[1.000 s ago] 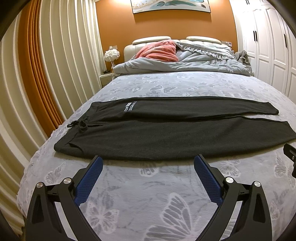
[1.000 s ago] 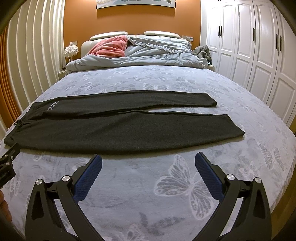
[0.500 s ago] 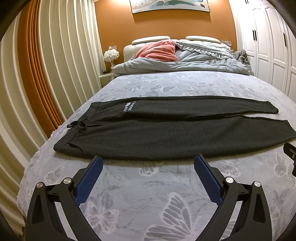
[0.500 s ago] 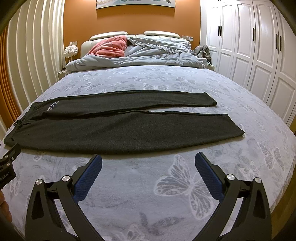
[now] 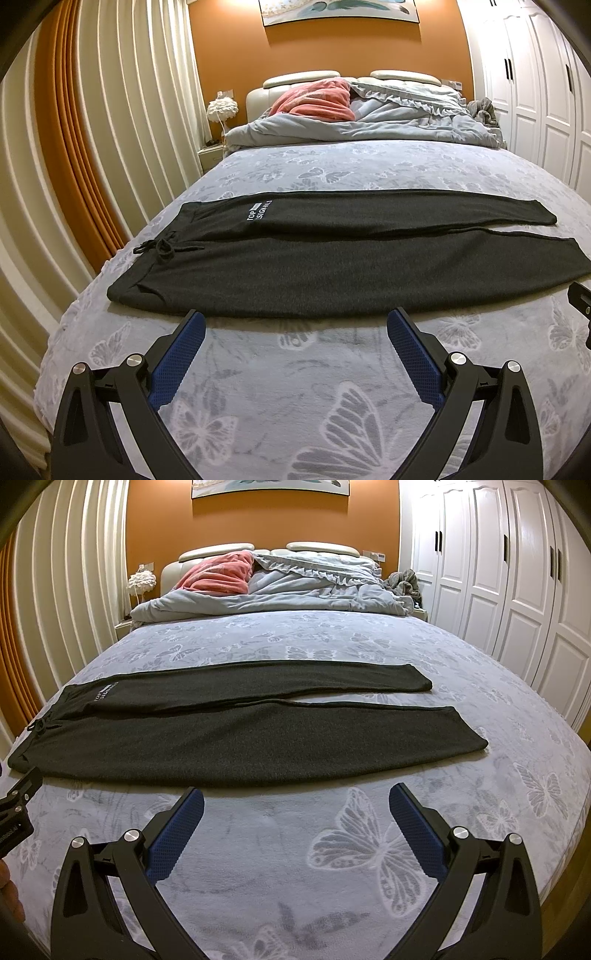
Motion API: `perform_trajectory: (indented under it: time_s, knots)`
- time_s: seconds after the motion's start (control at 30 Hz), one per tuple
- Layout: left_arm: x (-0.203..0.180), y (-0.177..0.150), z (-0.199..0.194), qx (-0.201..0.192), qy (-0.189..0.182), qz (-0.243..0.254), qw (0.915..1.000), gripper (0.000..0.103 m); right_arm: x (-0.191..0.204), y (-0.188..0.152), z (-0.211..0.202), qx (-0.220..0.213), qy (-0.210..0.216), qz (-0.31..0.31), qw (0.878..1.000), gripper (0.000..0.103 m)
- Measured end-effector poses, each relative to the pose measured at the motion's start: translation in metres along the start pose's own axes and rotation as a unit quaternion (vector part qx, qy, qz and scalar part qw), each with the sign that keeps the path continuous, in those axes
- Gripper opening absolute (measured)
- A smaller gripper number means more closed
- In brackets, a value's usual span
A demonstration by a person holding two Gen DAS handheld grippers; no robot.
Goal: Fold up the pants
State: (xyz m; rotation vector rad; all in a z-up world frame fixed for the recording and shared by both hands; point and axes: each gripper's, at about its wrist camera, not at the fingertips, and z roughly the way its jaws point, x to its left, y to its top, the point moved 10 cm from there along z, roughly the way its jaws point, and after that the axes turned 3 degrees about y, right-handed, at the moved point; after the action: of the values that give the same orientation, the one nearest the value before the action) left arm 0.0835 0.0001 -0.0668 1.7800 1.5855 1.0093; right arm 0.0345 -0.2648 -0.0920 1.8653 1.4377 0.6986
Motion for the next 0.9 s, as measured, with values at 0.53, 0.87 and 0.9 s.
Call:
perform_trajectory:
  time_s: [0.53, 0.87, 0.9]
  knots:
    - [0.0005, 0.0001, 0.0001, -0.001, 0.001, 0.000, 1.0000, 0.097, -0.0005, -0.0003, 0.0000, 0.000, 0.001, 0.001, 1.000, 0.098]
    - [0.0009, 0.0000, 0.0004, -0.001, 0.001, 0.001, 1.0000, 0.097, -0.0006, -0.0005, 0.0001, 0.000, 0.001, 0.001, 1.000, 0.098]
    - [0.0015, -0.0005, 0.0007, 0.000, 0.001, 0.001, 1.0000, 0.097, -0.0008, -0.0005, 0.0001, 0.000, 0.001, 0.001, 1.000, 0.098]
